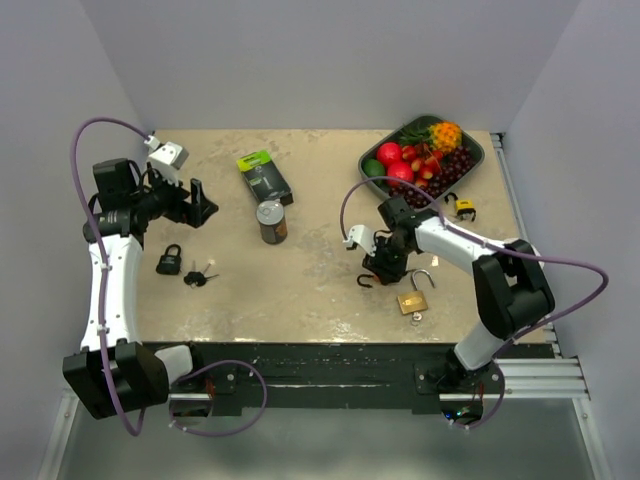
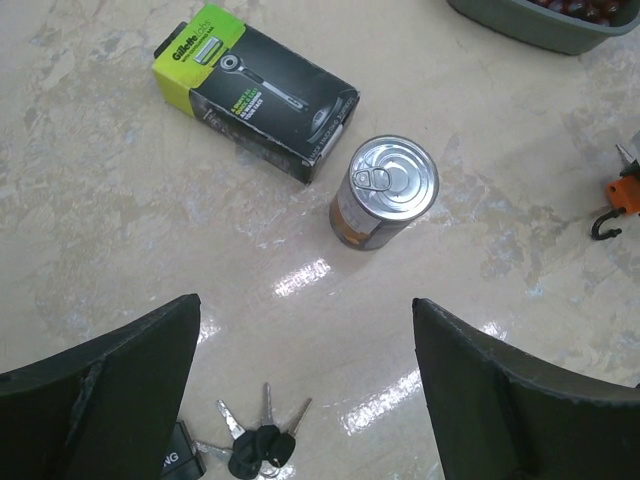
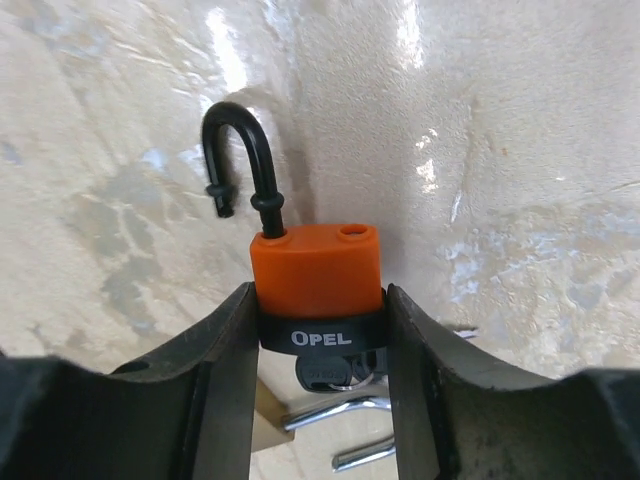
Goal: Lock with the key
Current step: Pick up the lock from the center of the board.
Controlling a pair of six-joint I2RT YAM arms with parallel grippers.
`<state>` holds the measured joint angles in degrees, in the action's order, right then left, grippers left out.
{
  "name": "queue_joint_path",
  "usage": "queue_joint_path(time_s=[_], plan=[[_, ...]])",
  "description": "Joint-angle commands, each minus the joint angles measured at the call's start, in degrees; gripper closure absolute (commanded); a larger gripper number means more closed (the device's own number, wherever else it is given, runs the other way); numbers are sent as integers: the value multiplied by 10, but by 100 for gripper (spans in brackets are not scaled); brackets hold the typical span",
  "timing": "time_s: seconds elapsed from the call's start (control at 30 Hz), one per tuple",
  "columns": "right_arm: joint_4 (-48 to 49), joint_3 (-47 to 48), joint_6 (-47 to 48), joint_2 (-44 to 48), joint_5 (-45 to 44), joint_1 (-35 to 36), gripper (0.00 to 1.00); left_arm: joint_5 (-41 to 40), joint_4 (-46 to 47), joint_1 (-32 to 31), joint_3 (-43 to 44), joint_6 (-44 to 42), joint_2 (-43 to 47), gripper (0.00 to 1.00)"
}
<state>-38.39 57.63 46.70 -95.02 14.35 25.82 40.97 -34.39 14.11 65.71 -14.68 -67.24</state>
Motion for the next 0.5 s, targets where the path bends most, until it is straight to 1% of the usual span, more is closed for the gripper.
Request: queue_joint_path(time_s=[0.0,0.17,0.2,0.27,0.3,0.33,0.37,0.4,0.43,0.47], plan=[[-26,51,-14,60,83,0,100,48,14,-2,-6,-39,24,10],[-90,114,-55,84,162,-1,100,84,17,-16,-15,-95,50,11],[-102,135,-59,87,198,-2,100,101,14,-22,-16,-131,56,11],[-128,151,-77,99,233,-1,100,115,-1,-53,-28,-177,77,11],[-136,165,-82,101,258,-1,100,127,-6,-68,-35,-235,89,11],[-143,172,-91,107,296,0,100,136,-11,-98,-45,-268,102,11],[-158,179,-94,107,319,0,100,144,-13,-112,-72,-304,134,11],[-165,190,-97,107,337,-1,100,157,-10,-127,-91,-375,154,11],[-176,194,-104,105,363,1,100,157,14,-161,-110,-399,172,11],[-178,202,-109,104,375,2,100,154,25,-180,-144,-423,204,11]])
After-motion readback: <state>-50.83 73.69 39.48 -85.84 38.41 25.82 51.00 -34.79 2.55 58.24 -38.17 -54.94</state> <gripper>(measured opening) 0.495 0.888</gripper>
